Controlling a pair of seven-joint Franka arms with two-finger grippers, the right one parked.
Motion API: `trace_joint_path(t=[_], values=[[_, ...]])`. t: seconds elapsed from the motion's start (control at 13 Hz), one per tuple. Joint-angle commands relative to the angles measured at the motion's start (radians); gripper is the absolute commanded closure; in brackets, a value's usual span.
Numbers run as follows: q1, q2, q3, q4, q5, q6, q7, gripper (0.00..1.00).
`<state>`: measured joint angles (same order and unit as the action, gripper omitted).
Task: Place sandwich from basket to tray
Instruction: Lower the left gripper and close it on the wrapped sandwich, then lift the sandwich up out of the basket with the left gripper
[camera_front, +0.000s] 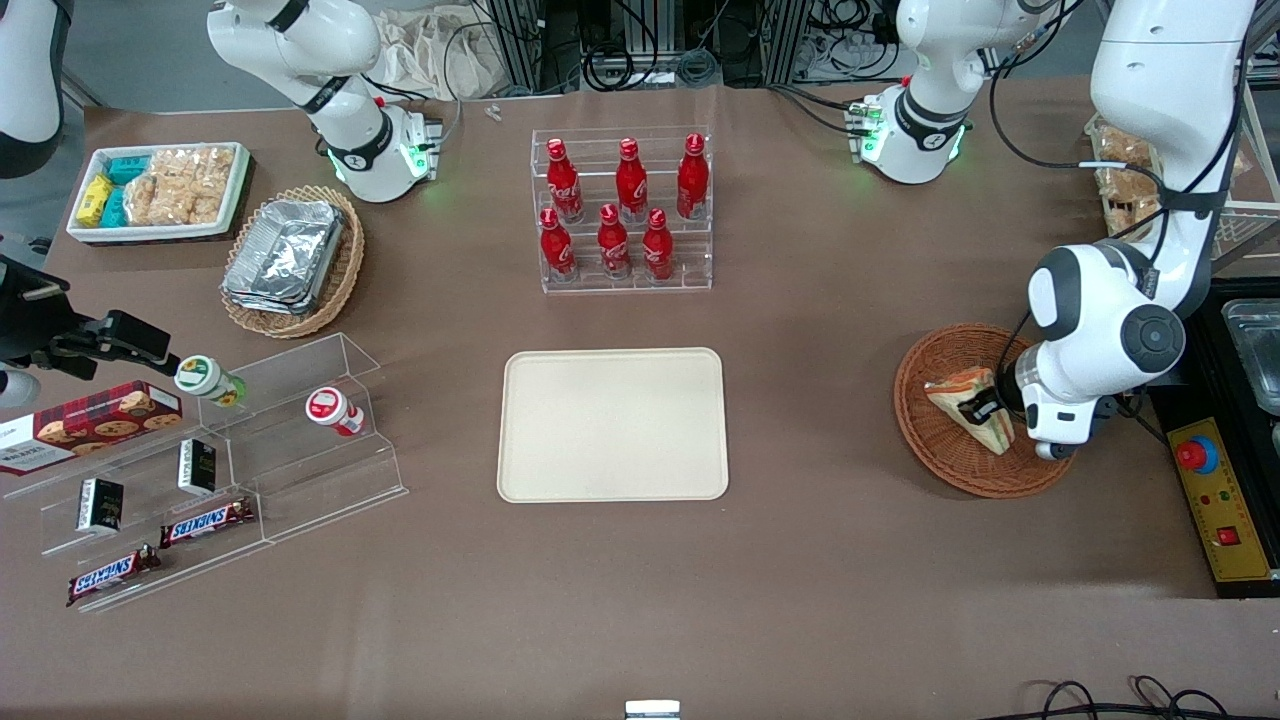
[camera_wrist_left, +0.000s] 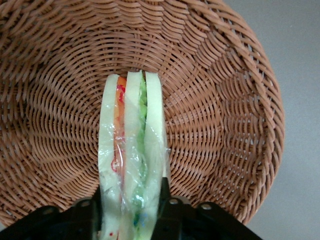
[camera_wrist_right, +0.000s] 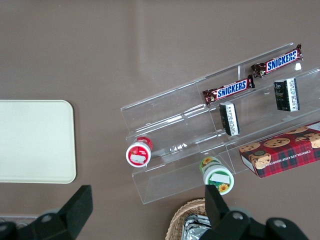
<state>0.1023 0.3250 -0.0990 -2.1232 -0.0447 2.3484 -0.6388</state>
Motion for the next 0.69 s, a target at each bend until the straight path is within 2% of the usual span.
trace_joint_path(t=[0.0, 0.31, 0.62], values=[[-0.007, -0.058, -0.005, 0.012, -0.006, -0.045, -0.057, 1.00], [-0.012, -0.139, -0.007, 0.204, -0.004, -0.393, -0.061, 1.00], [-0.021, -0.136, -0.010, 0.467, 0.016, -0.722, -0.044, 1.00]])
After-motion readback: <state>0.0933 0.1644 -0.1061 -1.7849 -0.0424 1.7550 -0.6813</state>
